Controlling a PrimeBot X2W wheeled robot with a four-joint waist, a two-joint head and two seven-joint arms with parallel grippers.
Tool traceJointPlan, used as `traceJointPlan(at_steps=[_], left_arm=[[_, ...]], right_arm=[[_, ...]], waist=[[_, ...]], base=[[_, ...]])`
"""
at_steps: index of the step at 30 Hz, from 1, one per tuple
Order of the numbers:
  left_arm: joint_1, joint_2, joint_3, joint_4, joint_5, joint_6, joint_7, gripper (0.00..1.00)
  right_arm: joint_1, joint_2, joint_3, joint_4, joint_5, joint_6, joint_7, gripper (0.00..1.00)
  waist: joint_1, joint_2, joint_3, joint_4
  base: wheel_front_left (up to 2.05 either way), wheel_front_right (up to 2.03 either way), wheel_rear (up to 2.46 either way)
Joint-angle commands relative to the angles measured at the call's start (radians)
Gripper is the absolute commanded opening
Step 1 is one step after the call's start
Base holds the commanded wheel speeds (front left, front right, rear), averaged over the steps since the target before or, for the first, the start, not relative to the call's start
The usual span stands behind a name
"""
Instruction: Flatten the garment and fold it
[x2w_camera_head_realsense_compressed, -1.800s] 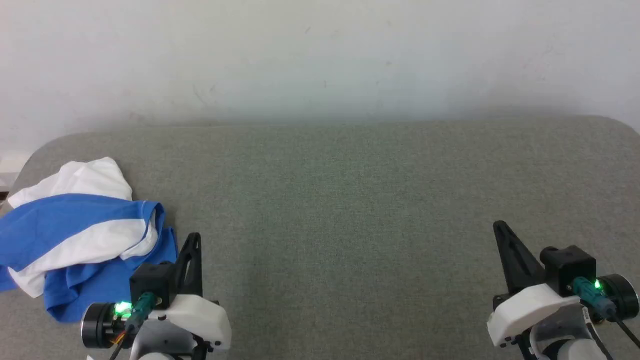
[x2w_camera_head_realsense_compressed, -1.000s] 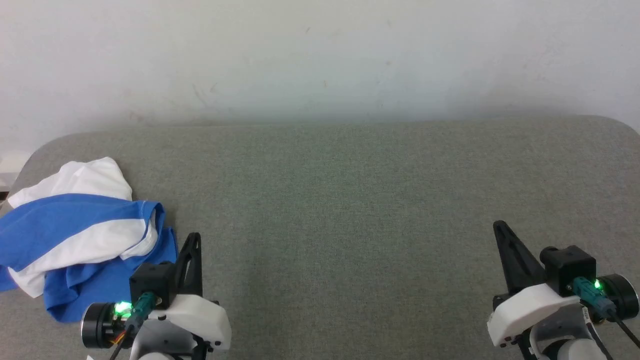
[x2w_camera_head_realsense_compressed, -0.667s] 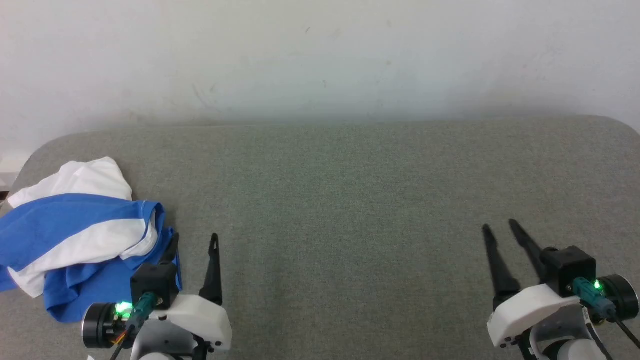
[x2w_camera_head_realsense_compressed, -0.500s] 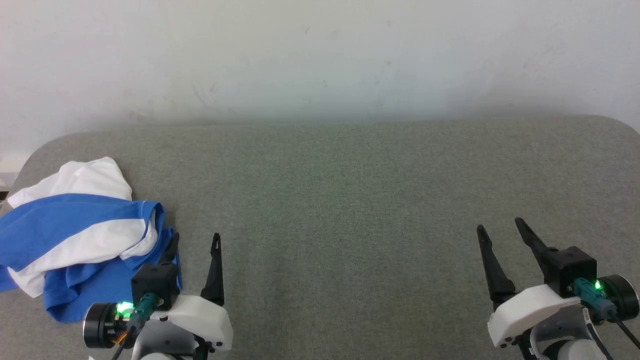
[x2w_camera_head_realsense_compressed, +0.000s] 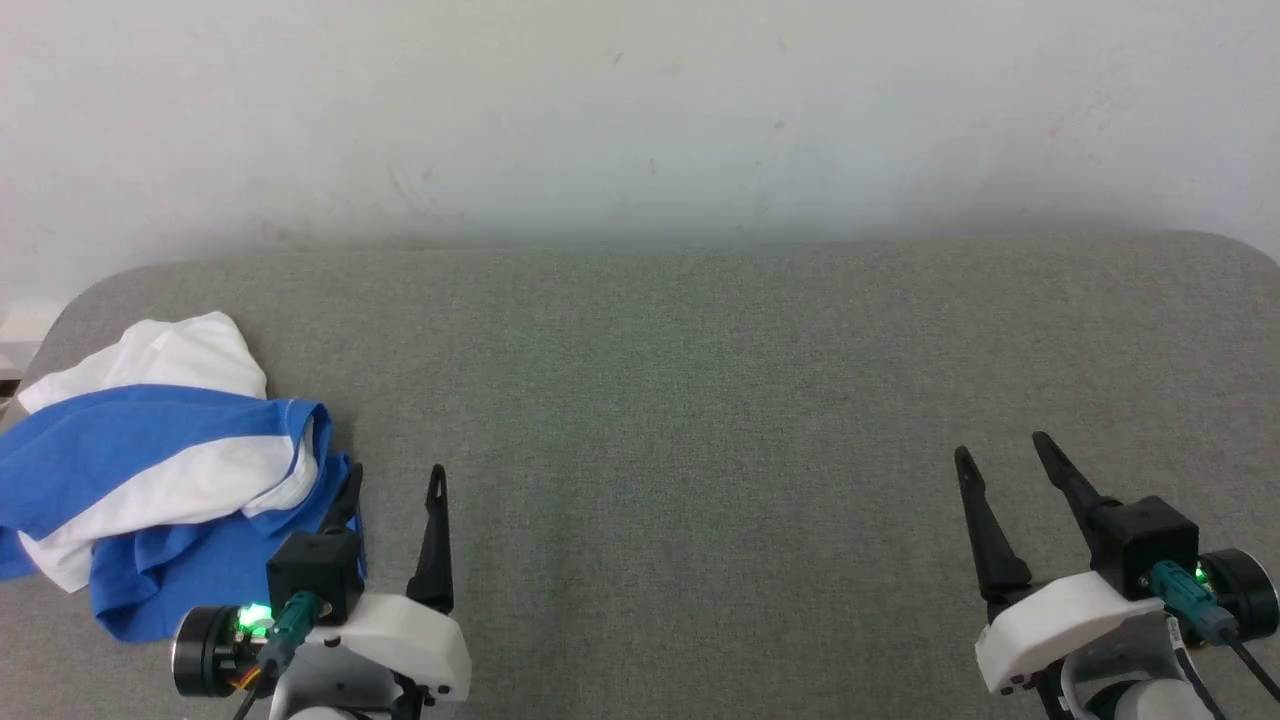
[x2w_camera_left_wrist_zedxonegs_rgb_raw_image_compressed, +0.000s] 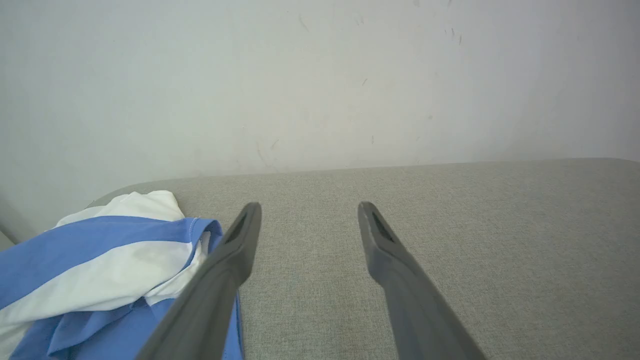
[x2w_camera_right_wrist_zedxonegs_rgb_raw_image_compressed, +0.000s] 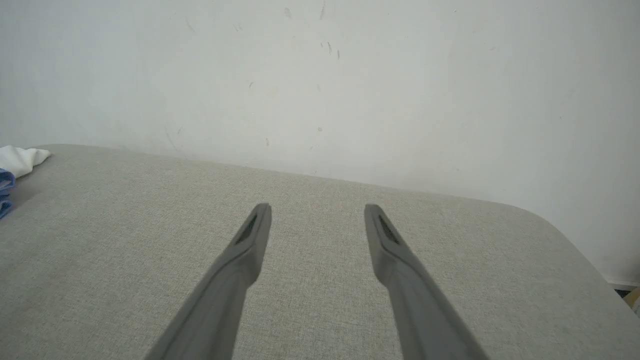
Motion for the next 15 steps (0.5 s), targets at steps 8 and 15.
traceJointPlan(at_steps=[8, 15], left_arm=[[0.008, 0.000, -0.008, 0.004, -0.012, 0.014, -0.024, 1.00], [0.013, 0.000, -0.010, 0.004, -0.014, 0.019, -0.039, 1.00]], right_arm=[[0.006, 0.001, 0.006, -0.002, 0.004, -0.001, -0.024, 1.00], [0.010, 0.002, 0.019, -0.004, 0.003, -0.001, -0.039, 1.00]], waist=[[0.0000, -0.0001, -0.002, 0.019], [0.0000, -0.0001, -0.006, 0.048]], base=[[0.00, 0.00, 0.00], [0.00, 0.00, 0.00]])
